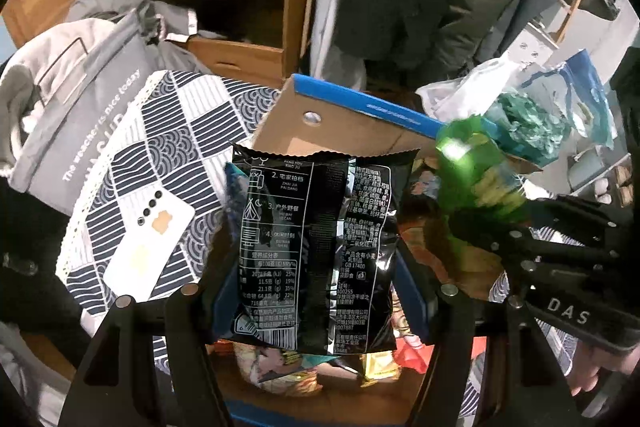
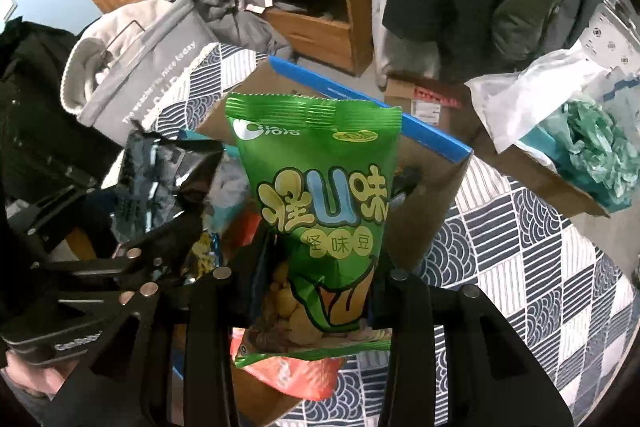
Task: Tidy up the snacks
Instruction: 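Open both tools to drop the black and green bags into the box, then withdraw both open tools upward from the filled box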
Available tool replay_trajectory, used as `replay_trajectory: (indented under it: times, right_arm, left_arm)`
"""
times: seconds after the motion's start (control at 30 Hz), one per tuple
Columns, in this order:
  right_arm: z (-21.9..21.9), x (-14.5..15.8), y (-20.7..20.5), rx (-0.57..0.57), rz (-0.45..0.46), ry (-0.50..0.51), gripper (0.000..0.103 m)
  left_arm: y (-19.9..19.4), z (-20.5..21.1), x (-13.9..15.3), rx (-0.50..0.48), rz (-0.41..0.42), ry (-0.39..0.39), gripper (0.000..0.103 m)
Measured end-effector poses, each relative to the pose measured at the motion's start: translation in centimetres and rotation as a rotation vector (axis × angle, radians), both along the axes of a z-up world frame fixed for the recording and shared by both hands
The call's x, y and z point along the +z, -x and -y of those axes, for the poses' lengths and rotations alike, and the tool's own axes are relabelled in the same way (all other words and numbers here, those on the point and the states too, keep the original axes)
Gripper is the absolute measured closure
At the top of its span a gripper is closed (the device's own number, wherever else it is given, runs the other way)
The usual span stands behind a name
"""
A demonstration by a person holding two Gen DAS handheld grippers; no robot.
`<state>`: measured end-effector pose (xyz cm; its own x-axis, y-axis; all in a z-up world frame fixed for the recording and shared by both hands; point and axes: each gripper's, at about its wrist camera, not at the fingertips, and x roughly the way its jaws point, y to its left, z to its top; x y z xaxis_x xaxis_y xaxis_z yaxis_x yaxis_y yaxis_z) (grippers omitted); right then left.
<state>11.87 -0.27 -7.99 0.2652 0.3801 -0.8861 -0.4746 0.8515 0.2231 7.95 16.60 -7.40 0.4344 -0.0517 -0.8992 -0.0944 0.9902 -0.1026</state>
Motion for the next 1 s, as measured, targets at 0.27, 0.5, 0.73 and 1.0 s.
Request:
replay_trajectory:
  times: [0.27,0.5,0.73,1.0]
  right_arm:
    - [0.5,0.9,-0.2,-0.02,0.026,-0.003,0.048]
    - [2.1,3.0,0.5,-0.055,0.07,0.0,0.038]
    - [4.1,5.5,2.2,-0.078,0.118,-0.01,0.031]
    - [5.7,8.8,5.0,-0.08,0.211,-0.014,0.026]
  left_arm:
    - [0.6,-0.4,1.2,0.021,0.013,-0.015,0.022]
    - [1.6,-0.1,3.2,0.004,0.04,0.0,0.022]
    - [3.3,0.5,6.1,-0.013,0.103,-0.009,0.015]
    - [4.5,1.3,7.9,-0.013,0.135,-0.021,0.015]
